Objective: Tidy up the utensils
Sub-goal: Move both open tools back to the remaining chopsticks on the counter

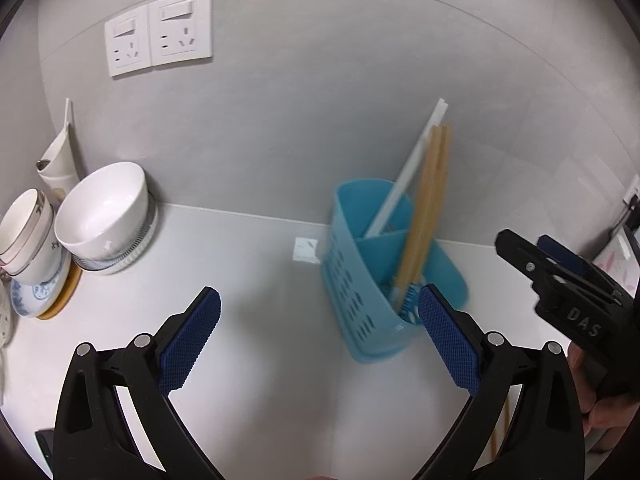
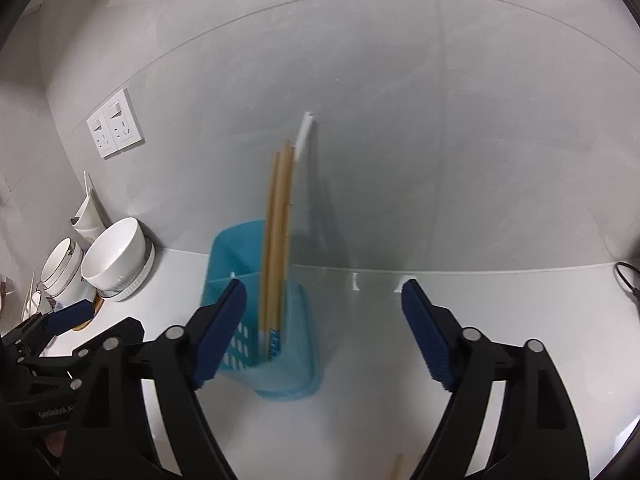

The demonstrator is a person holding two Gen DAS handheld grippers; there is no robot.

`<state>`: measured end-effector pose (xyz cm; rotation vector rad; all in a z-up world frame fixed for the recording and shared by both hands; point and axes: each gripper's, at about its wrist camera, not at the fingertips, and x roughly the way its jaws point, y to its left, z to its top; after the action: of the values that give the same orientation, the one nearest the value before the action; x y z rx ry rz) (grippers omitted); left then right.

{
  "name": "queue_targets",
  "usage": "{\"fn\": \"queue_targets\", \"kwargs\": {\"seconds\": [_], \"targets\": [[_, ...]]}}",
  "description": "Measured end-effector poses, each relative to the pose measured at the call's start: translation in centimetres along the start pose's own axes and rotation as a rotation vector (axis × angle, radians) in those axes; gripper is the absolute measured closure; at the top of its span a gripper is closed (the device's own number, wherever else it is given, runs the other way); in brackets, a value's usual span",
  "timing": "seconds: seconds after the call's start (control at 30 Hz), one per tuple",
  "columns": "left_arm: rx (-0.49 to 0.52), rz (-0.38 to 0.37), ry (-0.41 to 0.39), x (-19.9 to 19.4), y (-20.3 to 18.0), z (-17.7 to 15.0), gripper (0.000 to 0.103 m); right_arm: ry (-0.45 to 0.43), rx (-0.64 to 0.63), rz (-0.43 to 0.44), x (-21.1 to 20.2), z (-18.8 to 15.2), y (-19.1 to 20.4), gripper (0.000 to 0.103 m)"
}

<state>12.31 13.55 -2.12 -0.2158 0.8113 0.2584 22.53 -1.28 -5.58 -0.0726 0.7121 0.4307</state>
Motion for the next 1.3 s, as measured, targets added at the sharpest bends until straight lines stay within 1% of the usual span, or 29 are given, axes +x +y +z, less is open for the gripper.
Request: {"fn": "queue_targets", "kwargs": {"seconds": [0.03,0.07,0.17,0.3,0.47,0.53,0.67,0.9,1.03,1.1,1.17,1.3], "targets": [[0.004,-0.005,0.005,-0.1,-0.4,-0.2,0.006,0.006,0.002,-0.01,-0.5,-0.2,-0.7,0.017],[0.009,-0.01,0.012,-0.2,-0.7,-0.4,0.006,0.012,0.003,-0.025,-1.0,-0.5,-1.3,0.014],[0.025,-0.029,0.038,-0.3,-2.1,-1.4,0.006,0.038,0.009,-0.073,-2.3,-1.8,-3.5,0.01],[0.042,-0.055,0.085,-0.1,-3.8,-2.9,0.006,0.076,0.032,-0.138,-4.0,-4.0,-6.6,0.009],[0.068,-0.084,0.157,0.4,-6.3,-5.3,0.006,0.122,0.063,-0.184,-5.6,-6.9,-9.6,0.009],[0.08,-0.093,0.185,0.7,-7.2,-6.5,0.006,0.142,0.066,-0.191,-6.0,-8.0,-10.2,0.009],[0.099,-0.109,0.24,1.2,-8.8,-8.7,0.006,0.211,0.062,-0.212,-6.3,-10.9,-11.6,0.009],[0.132,-0.137,0.337,2.6,-11.1,-12.8,0.006,0.343,0.042,-0.224,-5.9,-15.8,-11.9,0.009],[0.138,-0.138,0.385,3.4,-11.9,-14.8,0.006,0.402,0.018,-0.217,-5.1,-17.8,-11.3,0.016],[0.134,-0.14,0.408,3.8,-12.3,-15.6,0.006,0.431,0.004,-0.215,-4.9,-18.8,-10.9,0.022],[0.139,-0.136,0.418,4.0,-12.6,-16.3,0.006,0.463,-0.002,-0.21,-4.7,-19.9,-10.8,0.031],[0.142,-0.133,0.447,4.4,-13.1,-17.5,0.006,0.504,-0.004,-0.211,-4.5,-21.6,-10.7,0.037]]}}
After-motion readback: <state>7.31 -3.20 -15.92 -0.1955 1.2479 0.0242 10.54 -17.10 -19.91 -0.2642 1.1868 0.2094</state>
